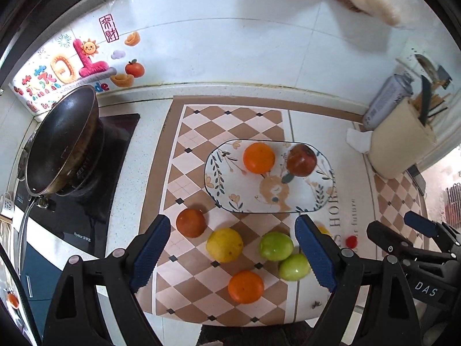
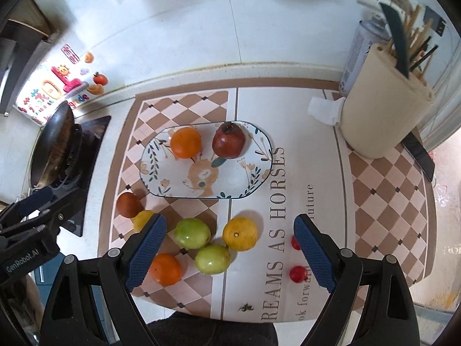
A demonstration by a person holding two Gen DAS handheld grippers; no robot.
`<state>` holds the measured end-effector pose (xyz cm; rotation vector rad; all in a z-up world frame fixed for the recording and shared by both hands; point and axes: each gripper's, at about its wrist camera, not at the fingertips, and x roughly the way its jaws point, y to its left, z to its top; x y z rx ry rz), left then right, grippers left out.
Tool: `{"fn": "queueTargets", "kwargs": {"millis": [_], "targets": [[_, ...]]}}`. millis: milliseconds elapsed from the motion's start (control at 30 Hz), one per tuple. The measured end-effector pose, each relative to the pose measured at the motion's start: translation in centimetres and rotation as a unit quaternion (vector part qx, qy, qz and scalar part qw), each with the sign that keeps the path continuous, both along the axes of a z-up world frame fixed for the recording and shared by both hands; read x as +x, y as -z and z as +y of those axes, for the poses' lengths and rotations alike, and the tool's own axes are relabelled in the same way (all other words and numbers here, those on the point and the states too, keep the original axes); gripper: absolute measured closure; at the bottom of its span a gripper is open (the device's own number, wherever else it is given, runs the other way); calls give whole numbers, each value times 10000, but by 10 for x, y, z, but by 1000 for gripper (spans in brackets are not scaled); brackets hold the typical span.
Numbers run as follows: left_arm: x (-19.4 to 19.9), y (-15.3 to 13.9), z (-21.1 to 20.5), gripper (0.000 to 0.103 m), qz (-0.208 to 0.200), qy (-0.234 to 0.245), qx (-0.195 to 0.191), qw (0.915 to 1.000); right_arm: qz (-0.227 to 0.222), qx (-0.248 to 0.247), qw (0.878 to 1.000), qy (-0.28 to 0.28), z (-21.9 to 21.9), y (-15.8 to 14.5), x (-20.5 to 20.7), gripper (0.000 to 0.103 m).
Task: Organize fruits
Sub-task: 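Move both grippers back toward the remaining fruits, then grasp the yellow grapefruit with the left gripper while the right grasps a yellow orange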
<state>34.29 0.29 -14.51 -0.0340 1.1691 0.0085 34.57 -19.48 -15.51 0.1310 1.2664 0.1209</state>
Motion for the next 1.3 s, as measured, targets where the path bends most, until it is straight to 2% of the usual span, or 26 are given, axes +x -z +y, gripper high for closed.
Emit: {"fn": "queueTargets", "kwargs": {"millis": [233,400,467,500,667,833,933,1033,1100,1200,1300], "targets": [[-18,-7,3,15,-109,-67,-83,9999,-78,112,9999,47,-2,-14,-18,11],[-21,7,7,15,84,-147,-74,9998,127,301,9994,139,-8,4,-17,11],[-20,20,10,12,238,-176,-23,9996,234,337,9990,177,-11,18,-13,11],[-20,27,11,7,301,-204,26,9993,327,387,9985,210,-12,28,-11,11],[-16,73,21,7,819,-382,137,9958,948,662,9924,413,-18,98,8,11],[-9,111,41,7,1313,-729,-68,9886,1506,810,9835,583,-20,161,17,11],[1,127,48,7,1503,-861,-215,9846,1691,822,9798,682,-19,190,21,18],[14,144,48,7,1710,-912,-423,9801,1869,816,9764,716,-19,212,24,28],[22,156,46,7,1903,-935,-630,9752,1942,1067,9724,731,-20,221,24,35],[33,174,42,7,2152,-939,-787,9689,1943,1200,9712,687,-20,222,23,42],[39,191,38,7,2369,-893,-796,9641,1939,926,9751,540,-25,218,18,42]]}}
